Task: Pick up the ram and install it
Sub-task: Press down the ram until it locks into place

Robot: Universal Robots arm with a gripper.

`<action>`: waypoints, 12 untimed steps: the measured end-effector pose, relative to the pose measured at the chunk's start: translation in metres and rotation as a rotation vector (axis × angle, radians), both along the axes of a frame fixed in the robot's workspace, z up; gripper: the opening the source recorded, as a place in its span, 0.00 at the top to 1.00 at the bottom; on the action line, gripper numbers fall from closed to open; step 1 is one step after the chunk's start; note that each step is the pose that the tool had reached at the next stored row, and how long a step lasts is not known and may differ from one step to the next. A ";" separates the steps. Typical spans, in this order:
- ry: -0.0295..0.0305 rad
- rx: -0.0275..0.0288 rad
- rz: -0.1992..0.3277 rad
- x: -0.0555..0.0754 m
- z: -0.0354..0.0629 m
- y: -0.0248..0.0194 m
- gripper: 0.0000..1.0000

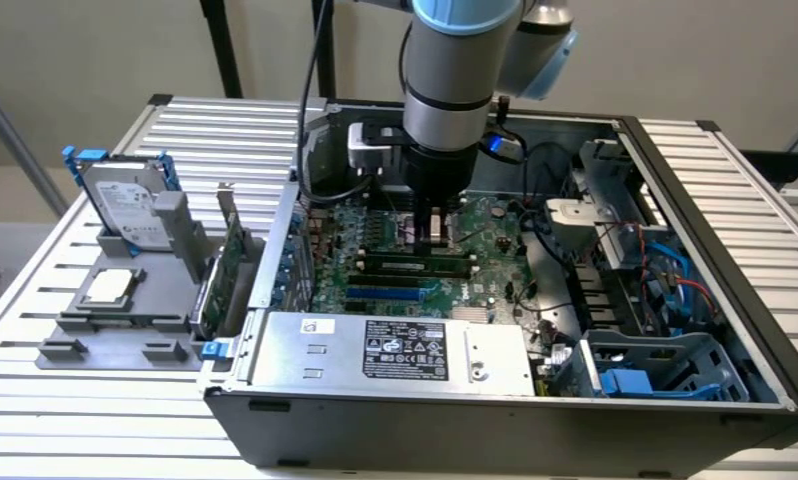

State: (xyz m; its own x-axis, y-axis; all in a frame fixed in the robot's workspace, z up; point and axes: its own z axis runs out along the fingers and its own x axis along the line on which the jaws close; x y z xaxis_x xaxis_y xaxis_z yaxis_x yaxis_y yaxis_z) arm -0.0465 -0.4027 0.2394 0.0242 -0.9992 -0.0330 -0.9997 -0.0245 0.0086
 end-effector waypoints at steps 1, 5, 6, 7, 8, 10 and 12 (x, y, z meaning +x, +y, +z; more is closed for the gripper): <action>0.0000 0.0000 0.000 0.000 -0.0018 0.0000 0.89; 0.0001 -0.0003 0.000 0.000 -0.0088 0.0003 0.89; 0.0005 -0.0013 0.000 0.000 -0.0102 0.0002 0.89; 0.0006 -0.0010 0.000 0.000 -0.0123 0.0003 0.89; 0.0007 -0.0014 0.000 0.000 -0.0139 0.0002 0.89; 0.0007 -0.0015 0.000 0.000 -0.0157 0.0003 0.89; 0.0000 0.0011 0.000 0.000 -0.0115 0.0005 0.89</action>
